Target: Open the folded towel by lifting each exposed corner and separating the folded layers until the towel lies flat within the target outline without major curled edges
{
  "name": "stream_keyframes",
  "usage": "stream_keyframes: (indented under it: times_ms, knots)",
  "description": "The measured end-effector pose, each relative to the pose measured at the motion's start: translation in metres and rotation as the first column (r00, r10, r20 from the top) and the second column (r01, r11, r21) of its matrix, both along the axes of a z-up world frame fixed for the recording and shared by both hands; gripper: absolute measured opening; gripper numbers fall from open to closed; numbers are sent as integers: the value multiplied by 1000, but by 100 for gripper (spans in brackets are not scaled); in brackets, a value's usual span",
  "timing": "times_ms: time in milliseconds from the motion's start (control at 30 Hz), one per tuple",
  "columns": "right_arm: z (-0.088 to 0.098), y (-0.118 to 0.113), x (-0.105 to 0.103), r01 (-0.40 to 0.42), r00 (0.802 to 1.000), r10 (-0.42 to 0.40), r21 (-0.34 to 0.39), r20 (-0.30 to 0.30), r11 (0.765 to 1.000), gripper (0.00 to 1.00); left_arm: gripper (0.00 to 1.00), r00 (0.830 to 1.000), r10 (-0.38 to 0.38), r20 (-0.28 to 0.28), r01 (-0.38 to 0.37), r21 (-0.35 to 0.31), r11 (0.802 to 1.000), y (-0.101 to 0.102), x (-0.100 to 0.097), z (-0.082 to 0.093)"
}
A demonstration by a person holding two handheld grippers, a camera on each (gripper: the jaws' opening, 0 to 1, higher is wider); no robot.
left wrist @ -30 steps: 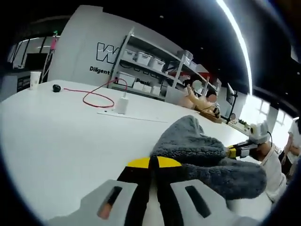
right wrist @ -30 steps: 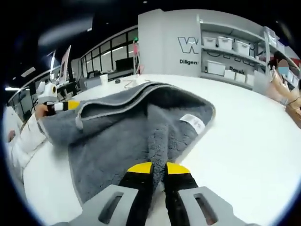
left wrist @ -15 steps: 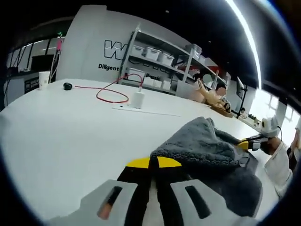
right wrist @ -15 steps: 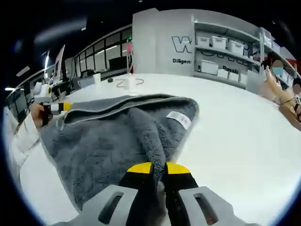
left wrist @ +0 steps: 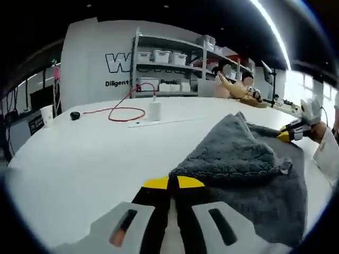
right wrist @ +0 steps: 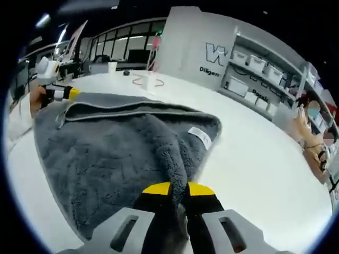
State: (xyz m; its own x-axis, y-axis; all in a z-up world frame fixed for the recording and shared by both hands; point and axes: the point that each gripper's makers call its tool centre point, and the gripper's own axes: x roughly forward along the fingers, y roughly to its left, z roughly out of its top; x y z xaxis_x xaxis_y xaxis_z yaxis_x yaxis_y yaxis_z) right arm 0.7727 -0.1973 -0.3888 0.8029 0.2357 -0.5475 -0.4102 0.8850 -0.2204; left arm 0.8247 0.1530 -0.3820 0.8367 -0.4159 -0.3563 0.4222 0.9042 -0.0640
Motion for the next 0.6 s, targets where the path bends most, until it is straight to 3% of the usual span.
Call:
stream_keyframes:
  times_ms: [100,267,433,533,600]
  knots:
    - [1,2,3,-15,1000,16,-70,15,997,4,2,999,5,43,-9,96,995,2,7,0]
    - [-1,2,9,-20,999,25,-160,28,987,5,2,998,15,67,-23,123,992,2,12,-2]
    - [2,-3,9,15,1000,-11,-132,27,991,10,6,999,26,36,-27,22,999,5,9,2]
    - [6,-11,9,56,998,-53,-110,36,992,21,14,999,-8,38,9,-35,999,6,5,11]
    - [9,-16,9,80,996,-74,-119,48,990,30,22,997,-9,72,16,-104,994,6,2,24]
